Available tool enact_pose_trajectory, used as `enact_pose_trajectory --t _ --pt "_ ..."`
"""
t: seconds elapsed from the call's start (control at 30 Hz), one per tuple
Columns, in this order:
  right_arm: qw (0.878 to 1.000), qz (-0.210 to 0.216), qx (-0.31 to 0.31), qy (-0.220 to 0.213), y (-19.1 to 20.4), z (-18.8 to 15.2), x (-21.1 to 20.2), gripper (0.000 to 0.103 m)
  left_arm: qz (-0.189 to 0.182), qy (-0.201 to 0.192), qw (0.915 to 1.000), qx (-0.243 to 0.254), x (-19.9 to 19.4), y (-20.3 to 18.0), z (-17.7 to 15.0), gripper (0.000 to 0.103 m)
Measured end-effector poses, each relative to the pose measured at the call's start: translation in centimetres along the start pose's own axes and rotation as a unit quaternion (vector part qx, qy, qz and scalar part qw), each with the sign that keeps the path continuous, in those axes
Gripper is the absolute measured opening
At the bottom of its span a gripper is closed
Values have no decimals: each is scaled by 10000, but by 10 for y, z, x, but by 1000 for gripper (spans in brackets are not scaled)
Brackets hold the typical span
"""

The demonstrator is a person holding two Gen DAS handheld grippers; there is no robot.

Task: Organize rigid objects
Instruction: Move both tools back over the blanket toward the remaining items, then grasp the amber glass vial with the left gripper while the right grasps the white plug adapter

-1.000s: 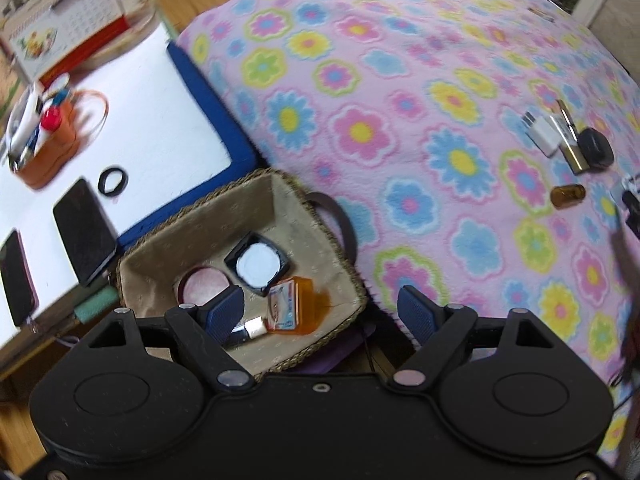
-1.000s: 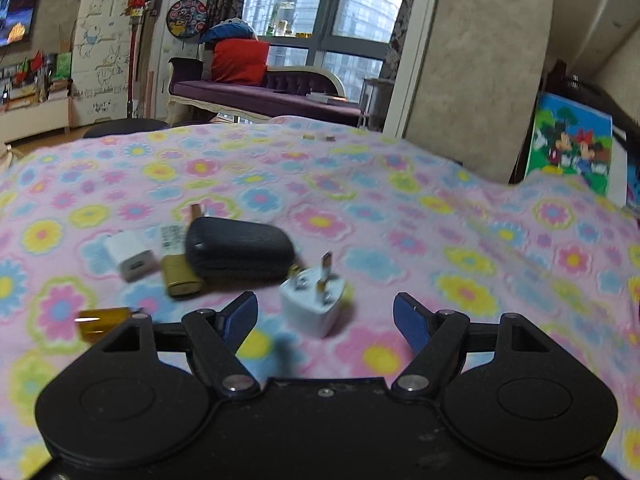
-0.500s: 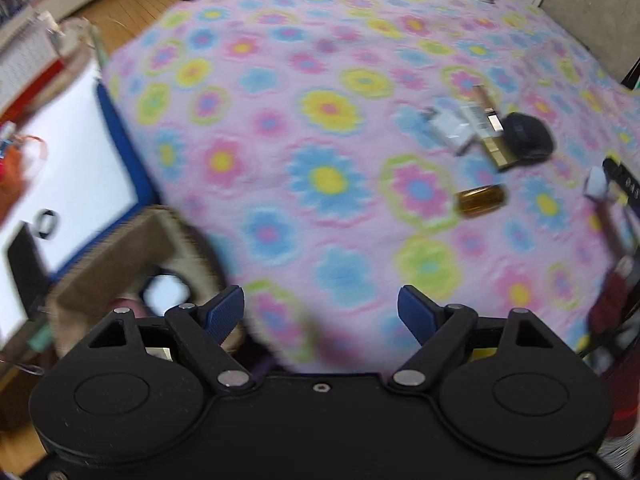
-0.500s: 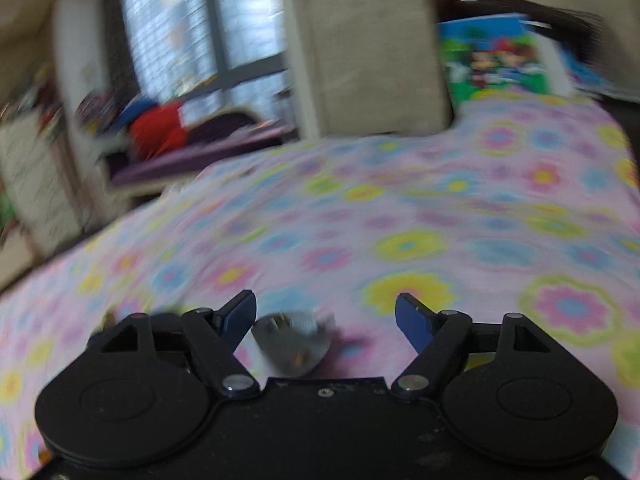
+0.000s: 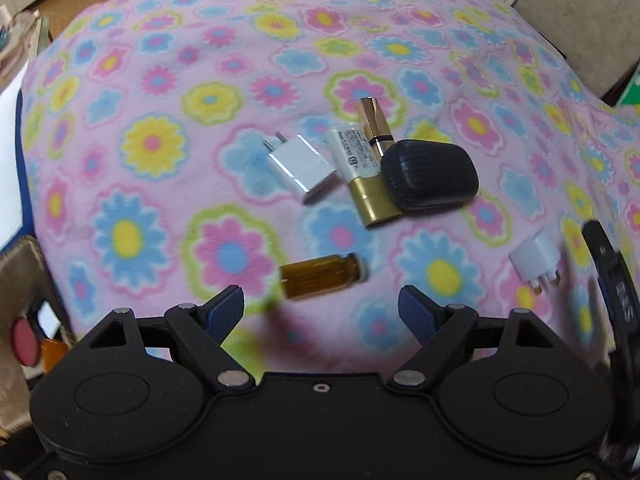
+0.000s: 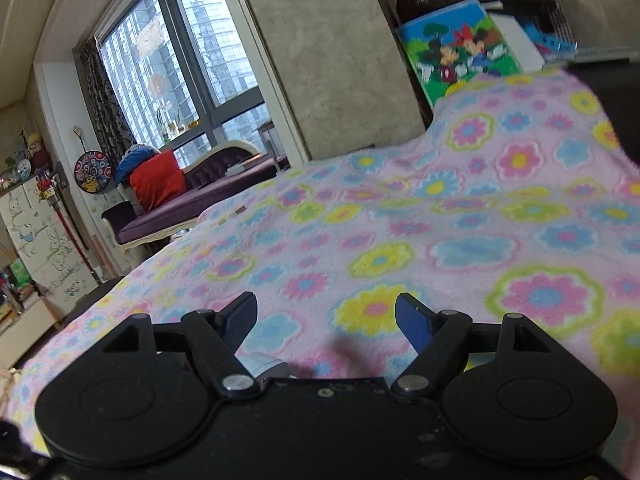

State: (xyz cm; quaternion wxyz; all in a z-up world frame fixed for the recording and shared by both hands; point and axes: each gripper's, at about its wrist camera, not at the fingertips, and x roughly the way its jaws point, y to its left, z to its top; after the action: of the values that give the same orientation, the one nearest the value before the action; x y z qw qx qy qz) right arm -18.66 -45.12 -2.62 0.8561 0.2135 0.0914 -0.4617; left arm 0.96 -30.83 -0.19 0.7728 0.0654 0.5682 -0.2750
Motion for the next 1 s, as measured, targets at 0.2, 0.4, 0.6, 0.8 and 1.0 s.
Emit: enact_pose_trajectory --t 0.2,0.4,0.6,0.8,1.0 --pt "9957 -246 -864 -235 26 -8 -9 79 47 195 9983 -539 21 3 5 80" --pt "9863 -134 -1643 27 47 -20 -4 81 181 211 9977 -622 30 1 5 66" --pt "9855 -143 -1674 251 47 -19 2 80 275 169 9984 -461 31 0 4 61" --pt "9841 -246 -1746 226 50 -21 0 80 348 234 9986 -315 31 -1 4 58" --pt "9828 -337 -1810 109 53 -22 -7 81 367 256 9986 -270 32 0 5 53"
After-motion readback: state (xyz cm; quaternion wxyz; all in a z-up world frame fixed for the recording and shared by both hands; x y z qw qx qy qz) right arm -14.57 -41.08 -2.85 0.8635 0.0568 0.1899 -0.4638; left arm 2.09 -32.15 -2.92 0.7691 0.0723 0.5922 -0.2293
